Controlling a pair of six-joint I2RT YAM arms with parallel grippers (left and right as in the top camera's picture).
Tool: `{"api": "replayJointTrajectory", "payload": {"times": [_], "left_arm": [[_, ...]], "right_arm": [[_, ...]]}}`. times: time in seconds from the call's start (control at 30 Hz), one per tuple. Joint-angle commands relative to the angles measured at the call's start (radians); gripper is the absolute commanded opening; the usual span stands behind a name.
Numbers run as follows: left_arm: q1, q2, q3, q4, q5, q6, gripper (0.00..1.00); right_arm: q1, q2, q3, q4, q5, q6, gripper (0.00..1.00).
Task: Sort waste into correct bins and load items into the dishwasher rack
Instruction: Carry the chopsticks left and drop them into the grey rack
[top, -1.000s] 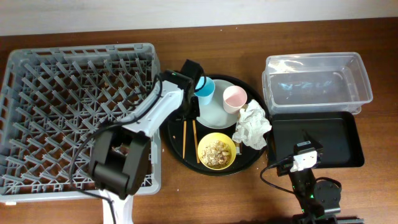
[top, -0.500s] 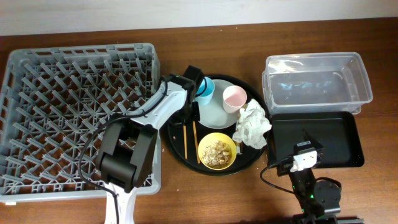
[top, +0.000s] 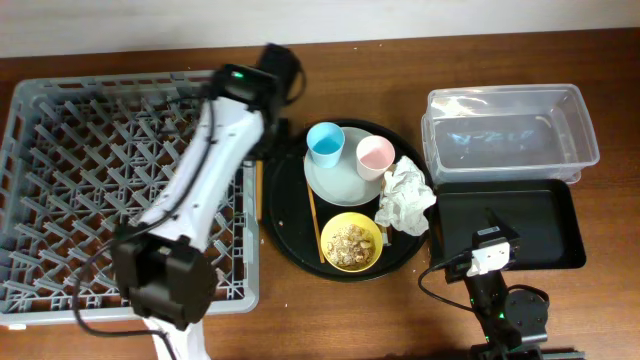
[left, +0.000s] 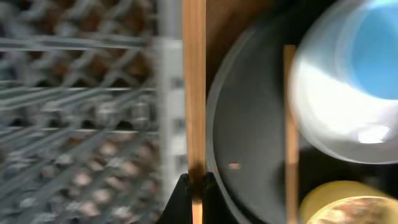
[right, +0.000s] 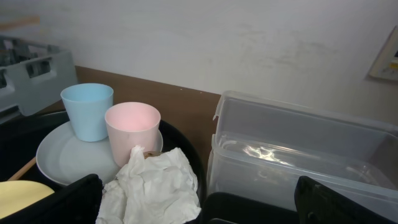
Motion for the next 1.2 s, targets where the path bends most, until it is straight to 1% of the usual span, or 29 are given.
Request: {"api": "replayJointTrajectory", "payload": {"times": [0.0, 0.17, 0.43, 0.53, 0.6, 0.63, 0.67, 0.77, 0.93, 1.0, 1.03, 1.07, 1.1, 1.13, 1.17], "left_arm": [[0.092, 0.006, -0.016, -0.037, -0.063, 0.11, 0.0], [0.175, 0.01, -0.111, 0.026, 0.035, 0.144, 0.0], [0.185, 0.011, -0.262, 0.158, 0.04, 0.145, 0.0], [0.185, 0.011, -0.288, 0.177, 0.037, 0.144, 0.02], [0.188, 0.011, -0.291, 0.179, 0.037, 0.144, 0.18], [0.19, 0.011, -0.291, 0.179, 0.036, 0.144, 0.28], [0.192, 0.011, -0.291, 0.177, 0.037, 0.144, 0.34], [0.194, 0.01, -0.286, 0.167, 0.037, 0.144, 0.34], [0.193, -0.031, -0.179, 0.071, 0.048, 0.139, 0.34], [0.193, -0.074, -0.14, 0.044, 0.108, 0.136, 0.34], [0.193, -0.12, -0.133, 0.047, 0.199, 0.136, 0.36], [0.192, -0.148, -0.133, 0.056, 0.273, 0.136, 0.41], [0.191, -0.167, -0.133, 0.06, 0.338, 0.136, 0.68], [0.187, -0.188, -0.133, 0.064, 0.437, 0.137, 0.99], [0.182, -0.195, -0.133, 0.064, 0.494, 0.137, 0.99]], "right_arm": [[0.005, -0.004, -0.005, -0.004, -0.01, -0.004, 0.99], [0.005, -0.004, -0.005, -0.004, -0.01, -0.004, 0.99], [0.005, -0.004, -0.005, -0.004, -0.01, -0.004, 0.99], [0.005, -0.004, -0.005, -0.004, -0.01, -0.004, 0.99], [0.005, -0.004, -0.005, -0.004, -0.01, -0.004, 0.99], [0.005, -0.004, -0.005, -0.004, -0.01, -0.004, 0.99], [0.005, -0.004, -0.005, -0.004, -0.01, -0.004, 0.99], [0.005, -0.004, -0.005, -0.004, -0.01, -0.004, 0.99], [0.005, -0.004, -0.005, -0.004, -0.01, -0.004, 0.99], [0.005, -0.004, -0.005, -0.004, -0.01, -0.004, 0.99], [0.005, -0.004, -0.005, -0.004, -0.01, -0.004, 0.99], [0.005, -0.004, -0.005, -0.004, -0.01, -0.004, 0.98], [0.005, -0.004, -0.005, -0.004, -0.01, -0.004, 0.99], [0.005, -0.004, -0.005, -0.004, -0.01, -0.004, 0.99], [0.005, -0.004, -0.005, -0.004, -0.01, -0.004, 0.99]]}}
